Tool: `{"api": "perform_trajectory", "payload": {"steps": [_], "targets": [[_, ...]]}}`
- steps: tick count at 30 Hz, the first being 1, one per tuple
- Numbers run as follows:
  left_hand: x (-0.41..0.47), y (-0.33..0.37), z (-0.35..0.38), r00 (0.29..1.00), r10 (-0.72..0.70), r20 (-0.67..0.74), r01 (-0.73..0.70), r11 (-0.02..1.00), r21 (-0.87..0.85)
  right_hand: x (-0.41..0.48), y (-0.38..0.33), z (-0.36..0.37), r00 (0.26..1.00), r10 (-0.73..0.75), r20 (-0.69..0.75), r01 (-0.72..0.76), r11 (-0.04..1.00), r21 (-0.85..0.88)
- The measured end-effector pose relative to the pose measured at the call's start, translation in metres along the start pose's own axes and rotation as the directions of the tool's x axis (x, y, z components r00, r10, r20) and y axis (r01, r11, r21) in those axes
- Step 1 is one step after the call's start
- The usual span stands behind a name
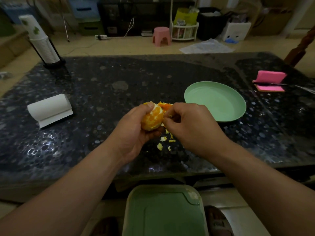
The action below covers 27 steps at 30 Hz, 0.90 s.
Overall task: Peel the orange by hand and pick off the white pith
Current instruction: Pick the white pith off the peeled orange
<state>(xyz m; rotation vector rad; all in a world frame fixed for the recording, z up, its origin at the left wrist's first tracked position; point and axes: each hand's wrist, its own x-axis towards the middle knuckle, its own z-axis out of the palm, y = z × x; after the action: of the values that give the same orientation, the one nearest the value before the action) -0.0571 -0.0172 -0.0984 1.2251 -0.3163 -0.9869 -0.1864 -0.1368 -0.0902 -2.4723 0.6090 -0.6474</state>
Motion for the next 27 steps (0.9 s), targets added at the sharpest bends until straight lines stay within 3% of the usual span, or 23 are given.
{"api": "perform_trajectory", "payload": {"steps": [7,14,27], "targets": [[-0.003,0.002,0.000,0.997,-0.031,0.070,0.034,0.999,-0.033,-0.001,-0.001,0.000,0.999,-0.027,-0.024,0.027,1.000,0.000],[-0.003,0.008,-0.004,0.984,-0.110,0.141,0.131,0.981,-0.143,0.001,0.003,-0.007,0.999,0.048,-0.024,-0.046,0.996,0.082],[-0.005,0.008,-0.004,0.994,-0.019,0.110,0.025,0.998,-0.049,-0.001,-0.008,-0.011,0.999,0.037,-0.001,-0.037,0.993,0.108]]}}
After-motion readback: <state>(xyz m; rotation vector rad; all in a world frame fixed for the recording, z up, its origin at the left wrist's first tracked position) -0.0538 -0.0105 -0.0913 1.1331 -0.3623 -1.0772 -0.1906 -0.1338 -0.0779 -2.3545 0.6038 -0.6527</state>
